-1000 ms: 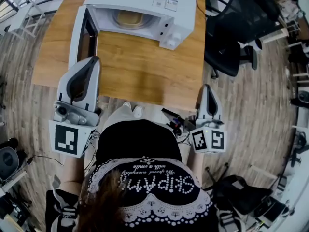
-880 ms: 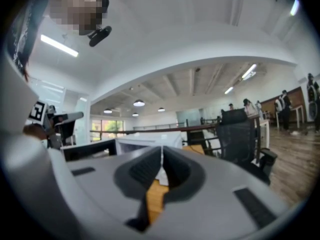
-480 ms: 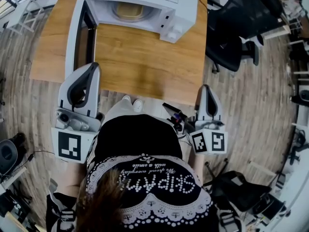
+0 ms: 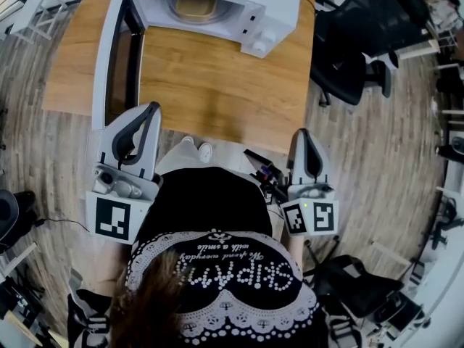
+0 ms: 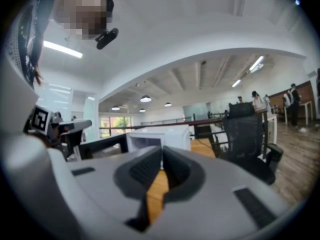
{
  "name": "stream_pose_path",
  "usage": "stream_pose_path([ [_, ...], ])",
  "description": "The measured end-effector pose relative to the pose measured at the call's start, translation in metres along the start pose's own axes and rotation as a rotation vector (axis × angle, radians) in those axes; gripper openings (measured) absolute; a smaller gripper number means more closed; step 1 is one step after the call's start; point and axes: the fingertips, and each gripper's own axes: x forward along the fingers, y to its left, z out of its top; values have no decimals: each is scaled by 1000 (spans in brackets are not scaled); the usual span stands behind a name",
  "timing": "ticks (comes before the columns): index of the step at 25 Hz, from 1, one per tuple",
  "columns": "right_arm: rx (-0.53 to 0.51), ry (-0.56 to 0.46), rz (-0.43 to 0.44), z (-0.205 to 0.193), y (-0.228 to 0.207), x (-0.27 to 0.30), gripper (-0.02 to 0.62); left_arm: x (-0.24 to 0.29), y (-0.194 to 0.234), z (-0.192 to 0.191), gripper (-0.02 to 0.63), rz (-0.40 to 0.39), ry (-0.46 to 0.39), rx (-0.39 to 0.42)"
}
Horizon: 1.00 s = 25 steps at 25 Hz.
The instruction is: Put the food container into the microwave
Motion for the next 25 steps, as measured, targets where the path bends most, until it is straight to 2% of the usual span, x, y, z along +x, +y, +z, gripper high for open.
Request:
stream_pose_path([
  [8, 11, 39, 9, -18, -8, 8, 34, 13, -14, -35, 29, -18, 61, -61],
  [13, 11, 49, 8, -18, -7, 7, 34, 12, -15, -39, 29, -16, 96, -64],
  [25, 19, 49, -4, -15, -9, 6, 34, 16, -15, -39, 29, -11, 103, -104],
])
